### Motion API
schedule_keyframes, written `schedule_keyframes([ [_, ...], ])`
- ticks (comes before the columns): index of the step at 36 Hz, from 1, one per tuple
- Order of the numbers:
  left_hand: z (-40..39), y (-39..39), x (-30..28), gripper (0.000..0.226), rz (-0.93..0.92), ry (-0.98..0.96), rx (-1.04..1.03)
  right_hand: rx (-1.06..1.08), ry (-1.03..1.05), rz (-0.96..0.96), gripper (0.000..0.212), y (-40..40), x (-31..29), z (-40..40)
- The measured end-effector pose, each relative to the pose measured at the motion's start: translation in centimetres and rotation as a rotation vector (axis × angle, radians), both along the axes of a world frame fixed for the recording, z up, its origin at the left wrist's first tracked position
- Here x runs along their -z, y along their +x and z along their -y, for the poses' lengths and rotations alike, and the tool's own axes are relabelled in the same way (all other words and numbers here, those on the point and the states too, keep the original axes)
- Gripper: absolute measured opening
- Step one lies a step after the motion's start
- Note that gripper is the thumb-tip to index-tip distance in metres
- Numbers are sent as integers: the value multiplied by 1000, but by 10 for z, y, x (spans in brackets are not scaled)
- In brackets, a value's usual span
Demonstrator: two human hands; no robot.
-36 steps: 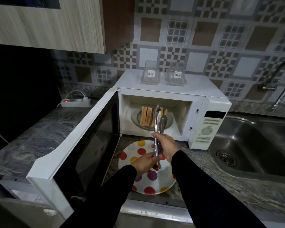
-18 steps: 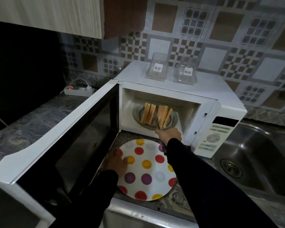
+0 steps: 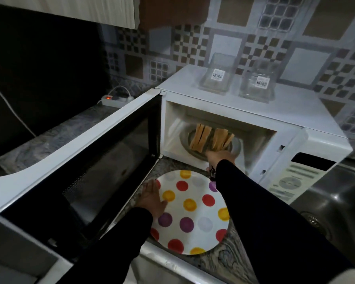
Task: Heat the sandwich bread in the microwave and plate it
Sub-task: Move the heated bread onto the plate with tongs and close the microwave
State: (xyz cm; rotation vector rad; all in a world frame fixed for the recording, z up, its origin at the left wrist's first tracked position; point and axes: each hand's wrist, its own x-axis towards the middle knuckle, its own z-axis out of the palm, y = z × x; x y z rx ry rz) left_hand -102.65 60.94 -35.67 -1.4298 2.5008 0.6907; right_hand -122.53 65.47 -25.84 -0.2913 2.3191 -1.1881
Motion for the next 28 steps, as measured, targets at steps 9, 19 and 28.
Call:
schedule_keyframes([
  [9, 7, -3, -2, 83, 38, 34, -11, -54, 60, -51, 31, -4, -3, 4],
  [19, 6, 0, -14, 80, 63, 13, 14, -7, 28, -92, 29, -1, -6, -10],
  [28, 3, 8, -26, 79, 39, 35, 44, 42, 51, -251, 49, 45, -12, -52],
])
